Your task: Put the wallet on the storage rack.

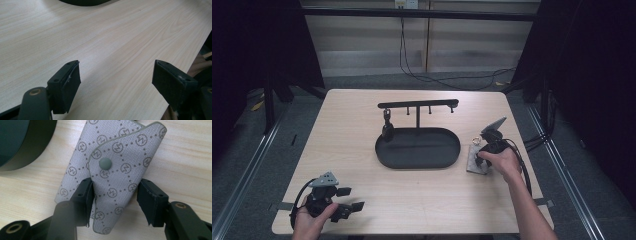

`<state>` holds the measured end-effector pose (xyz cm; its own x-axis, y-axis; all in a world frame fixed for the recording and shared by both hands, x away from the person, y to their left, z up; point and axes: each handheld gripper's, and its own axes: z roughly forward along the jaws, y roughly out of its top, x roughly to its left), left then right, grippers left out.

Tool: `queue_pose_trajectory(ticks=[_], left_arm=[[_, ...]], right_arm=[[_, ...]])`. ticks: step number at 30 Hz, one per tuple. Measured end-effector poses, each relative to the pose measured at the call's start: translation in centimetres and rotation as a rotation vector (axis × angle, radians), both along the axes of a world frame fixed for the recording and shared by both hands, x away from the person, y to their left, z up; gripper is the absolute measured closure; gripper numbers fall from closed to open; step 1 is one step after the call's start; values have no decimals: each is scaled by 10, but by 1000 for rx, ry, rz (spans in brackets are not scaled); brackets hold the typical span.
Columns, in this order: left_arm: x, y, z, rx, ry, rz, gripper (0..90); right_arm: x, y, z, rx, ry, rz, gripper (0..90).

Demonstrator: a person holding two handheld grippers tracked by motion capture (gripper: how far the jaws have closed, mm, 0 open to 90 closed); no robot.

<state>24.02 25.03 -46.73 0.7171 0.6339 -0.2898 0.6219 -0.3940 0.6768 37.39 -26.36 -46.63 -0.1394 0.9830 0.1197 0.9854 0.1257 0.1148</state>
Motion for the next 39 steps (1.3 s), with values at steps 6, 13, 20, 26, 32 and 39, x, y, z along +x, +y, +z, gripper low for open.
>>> queue_pose_trajectory(ticks=[6, 13, 20, 26, 32, 39], left_arm=[[0, 0, 0, 3, 0, 2, 225], [0, 0, 0, 6, 3, -3, 225], [0, 0, 0, 3, -1, 4, 225], [0, 0, 0, 0, 1, 5, 225], [0, 0, 0, 3, 1, 5, 225], [1, 0, 0, 6, 6, -3, 225]], right_arm=[[1, 2, -1, -13, 11, -9, 498], [2, 1, -1, 4, 25, -17, 538], [2, 0, 0, 9, 28, -12, 559], [2, -2, 1, 25, 30, -15, 567], [1, -4, 2, 31, 23, -22, 570], [-1, -9, 6, 51, 25, -28, 571]])
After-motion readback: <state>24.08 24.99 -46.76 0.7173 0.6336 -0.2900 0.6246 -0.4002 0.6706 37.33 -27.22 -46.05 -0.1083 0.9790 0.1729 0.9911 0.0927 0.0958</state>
